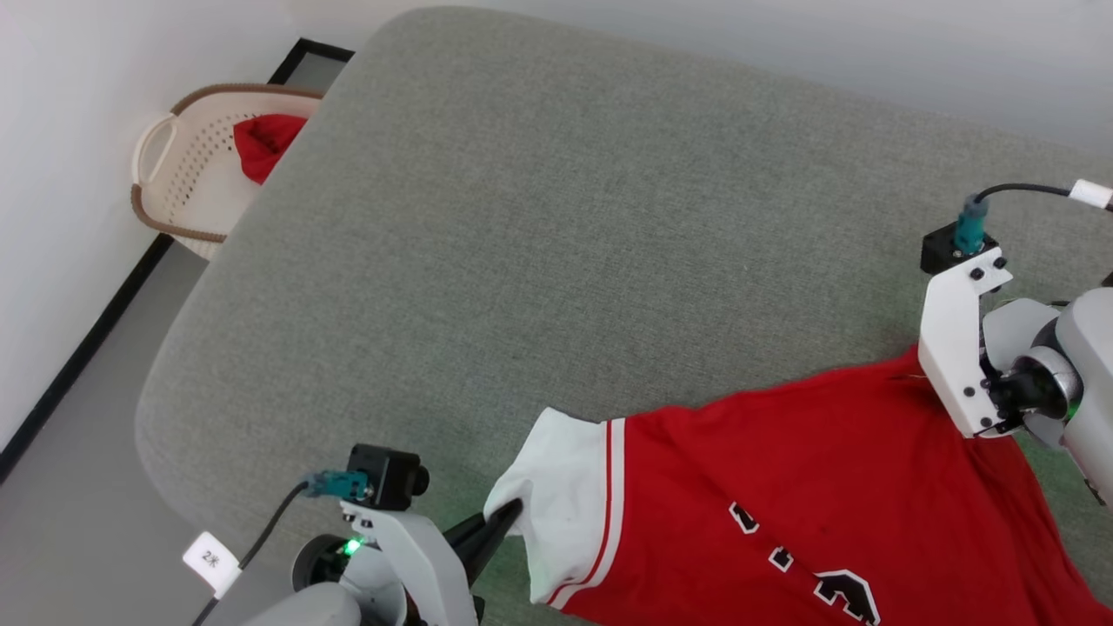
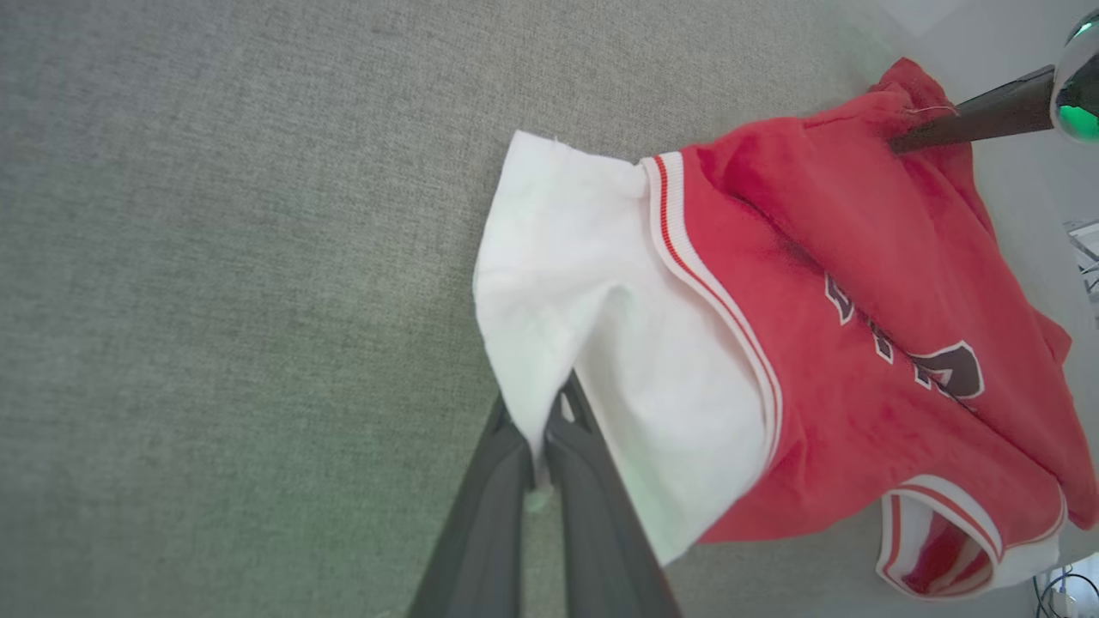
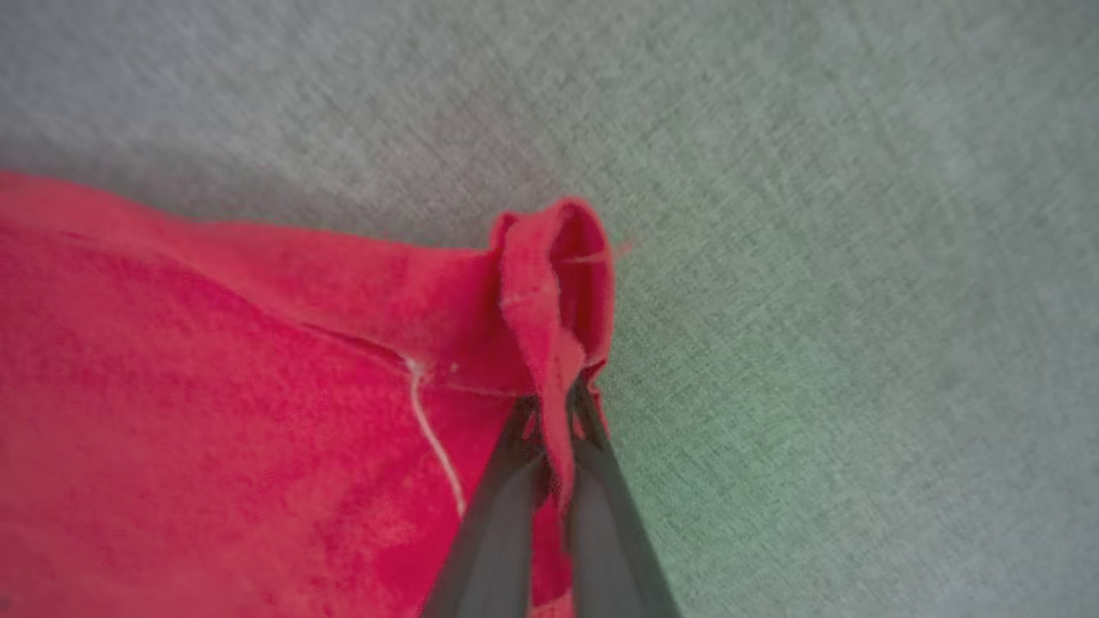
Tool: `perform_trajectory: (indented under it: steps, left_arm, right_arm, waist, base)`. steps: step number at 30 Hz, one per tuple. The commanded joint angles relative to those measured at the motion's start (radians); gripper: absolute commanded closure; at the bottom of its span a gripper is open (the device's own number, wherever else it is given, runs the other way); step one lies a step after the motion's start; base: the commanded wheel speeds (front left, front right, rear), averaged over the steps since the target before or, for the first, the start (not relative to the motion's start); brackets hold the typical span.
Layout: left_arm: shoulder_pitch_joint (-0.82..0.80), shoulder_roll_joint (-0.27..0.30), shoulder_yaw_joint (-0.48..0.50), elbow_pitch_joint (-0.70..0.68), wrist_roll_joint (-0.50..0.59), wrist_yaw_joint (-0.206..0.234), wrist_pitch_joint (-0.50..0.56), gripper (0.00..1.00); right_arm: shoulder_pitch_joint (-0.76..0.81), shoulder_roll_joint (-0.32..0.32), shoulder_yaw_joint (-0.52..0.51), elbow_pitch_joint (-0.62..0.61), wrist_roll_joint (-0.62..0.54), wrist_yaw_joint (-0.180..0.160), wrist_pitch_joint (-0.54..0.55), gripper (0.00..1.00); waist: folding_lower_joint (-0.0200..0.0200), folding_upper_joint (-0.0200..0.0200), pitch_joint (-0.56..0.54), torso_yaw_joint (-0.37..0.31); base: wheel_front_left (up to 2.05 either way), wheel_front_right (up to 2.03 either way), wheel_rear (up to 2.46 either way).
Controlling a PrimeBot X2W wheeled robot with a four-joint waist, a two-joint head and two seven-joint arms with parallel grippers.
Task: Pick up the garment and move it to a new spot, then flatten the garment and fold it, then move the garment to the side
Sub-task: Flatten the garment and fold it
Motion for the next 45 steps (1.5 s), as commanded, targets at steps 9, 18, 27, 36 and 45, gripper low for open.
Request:
perform_trajectory:
  steps: [9, 18, 27, 36, 45]
  left_arm:
    - [-0.041, 0.023, 0.011, 0.006, -0.001, -0.016, 0.023, 1.0]
    - [-0.216, 0.143, 0.04, -0.078, 0.023, -0.006, 0.183, 1.0]
    - [-0.503, 0.19, 0.076, -0.024, 0.074, -0.041, 0.373, 1.0]
    - [-0.771, 0.121, 0.101, 0.205, 0.139, -0.116, 0.434, 1.0]
    - [-0.988, 0.041, 0.111, 0.461, 0.218, -0.167, 0.361, 1.0]
  right_arm:
    - [-0.048, 0.041, -0.057, 0.11, -0.011, -0.001, -0.048, 1.0]
    - [-0.091, 0.041, -0.092, 0.068, 0.05, -0.001, -0.112, 1.0]
    - [-0.151, 0.038, -0.124, 0.007, 0.058, -0.001, -0.241, 1.0]
    - [-0.258, 0.082, -0.184, 0.024, 0.005, -0.001, -0.411, 1.0]
    - [-0.359, 0.149, -0.198, 0.09, -0.054, -0.001, -0.557, 1.0]
  waist:
    - [0.0, -0.0001, -0.017, -0.017]
    - [0.0, -0.0001, -0.098, -0.06]
    - [0.0, -0.0001, -0.188, -0.126]
    - [0.0, -0.0001, -0.24, -0.205]
    - [0.0, -0.0001, -0.259, -0.277]
  base:
    - [0.0, 0.0, 0.0]
    - [0.0, 0.0, 0.0]
    - [0.0, 0.0, 0.0]
    - [0.0, 0.0, 0.0]
    - [0.0, 0.0, 0.0]
